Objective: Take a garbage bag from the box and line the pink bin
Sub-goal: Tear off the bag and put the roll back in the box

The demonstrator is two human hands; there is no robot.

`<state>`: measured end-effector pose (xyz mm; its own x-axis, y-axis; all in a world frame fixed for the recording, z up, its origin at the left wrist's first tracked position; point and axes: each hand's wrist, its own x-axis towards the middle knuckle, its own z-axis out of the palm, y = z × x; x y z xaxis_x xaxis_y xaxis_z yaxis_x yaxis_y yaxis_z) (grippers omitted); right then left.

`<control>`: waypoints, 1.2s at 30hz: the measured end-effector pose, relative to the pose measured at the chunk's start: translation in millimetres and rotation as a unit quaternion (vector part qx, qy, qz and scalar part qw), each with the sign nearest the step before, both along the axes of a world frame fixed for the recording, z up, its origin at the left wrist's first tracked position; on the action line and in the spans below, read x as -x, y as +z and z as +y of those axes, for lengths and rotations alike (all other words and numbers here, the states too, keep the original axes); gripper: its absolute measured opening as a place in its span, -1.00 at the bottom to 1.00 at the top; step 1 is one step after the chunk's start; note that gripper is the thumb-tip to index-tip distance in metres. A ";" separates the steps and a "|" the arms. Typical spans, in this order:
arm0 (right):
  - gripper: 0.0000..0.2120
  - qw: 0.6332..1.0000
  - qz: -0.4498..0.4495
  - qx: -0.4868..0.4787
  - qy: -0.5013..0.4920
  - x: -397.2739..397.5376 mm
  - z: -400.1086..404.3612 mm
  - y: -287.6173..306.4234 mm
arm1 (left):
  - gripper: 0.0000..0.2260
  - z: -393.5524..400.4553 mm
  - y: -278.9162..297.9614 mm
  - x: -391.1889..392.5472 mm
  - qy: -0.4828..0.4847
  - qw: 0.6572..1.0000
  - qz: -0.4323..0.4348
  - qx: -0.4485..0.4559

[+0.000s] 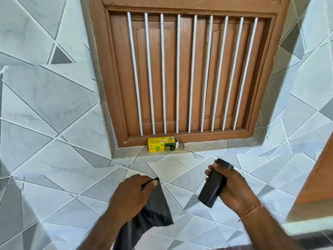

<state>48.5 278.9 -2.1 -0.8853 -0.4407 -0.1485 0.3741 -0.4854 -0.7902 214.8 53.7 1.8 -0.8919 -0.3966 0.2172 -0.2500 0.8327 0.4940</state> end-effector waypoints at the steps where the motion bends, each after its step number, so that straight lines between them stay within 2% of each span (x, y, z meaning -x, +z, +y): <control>1: -0.78 1.000 -0.003 0.002 0.002 12.7 -1.7 -0.8 | -0.69 -1.3 -2.5 14.8 0.001 0.998 -0.033 0.054; 3: -0.74 1.000 -0.005 0.005 0.006 36.9 -4.1 -2.3 | -0.69 0.4 -1.9 43.0 0.006 0.990 -0.081 0.116; 7: -0.82 1.000 0.012 -0.022 -0.017 94.8 -12.8 -9.9 | -0.71 1.7 3.3 110.6 0.020 0.977 -0.120 0.177; 10: -0.73 0.986 0.110 -0.127 -0.019 132.4 -19.0 -9.5 | -0.56 -9.2 5.0 168.5 0.035 0.966 -0.137 0.218; 12: -0.67 0.966 0.176 -0.187 -0.009 155.0 -20.9 -2.7 | -0.53 -16.1 6.2 208.8 0.043 0.959 -0.152 0.234; 18: -0.74 0.914 0.310 -0.263 0.020 204.9 -29.7 23.3 | -0.49 -38.5 5.1 283.2 0.030 0.947 -0.208 0.245; 21: -0.74 0.910 0.323 -0.261 0.017 219.8 -36.5 29.7 | -0.50 -43.8 9.6 293.5 0.014 0.940 -0.221 0.259; 25: -0.75 0.939 0.273 -0.210 -0.003 231.9 -52.4 26.2 | -0.46 -42.8 16.5 298.8 0.006 0.934 -0.232 0.271; 27: -0.73 0.951 0.251 -0.182 -0.012 231.4 -62.6 24.3 | -0.42 -42.7 14.9 295.1 0.003 0.945 -0.204 0.256; 31: -0.73 0.957 0.247 -0.139 -0.063 222.5 -82.6 27.7 | -0.42 -39.0 9.6 276.2 -0.006 0.980 -0.069 0.188; 36: -0.78 0.936 0.313 -0.144 -0.077 207.9 -92.7 39.9 | -0.34 -44.4 15.9 257.5 -0.009 0.993 0.038 0.107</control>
<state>-159.4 186.3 37.8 -0.8883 -0.3228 0.3267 -0.2620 -0.2280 -0.9377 -42.7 9.3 17.7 -0.8759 -0.3187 0.3621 -0.2033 0.9246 0.3221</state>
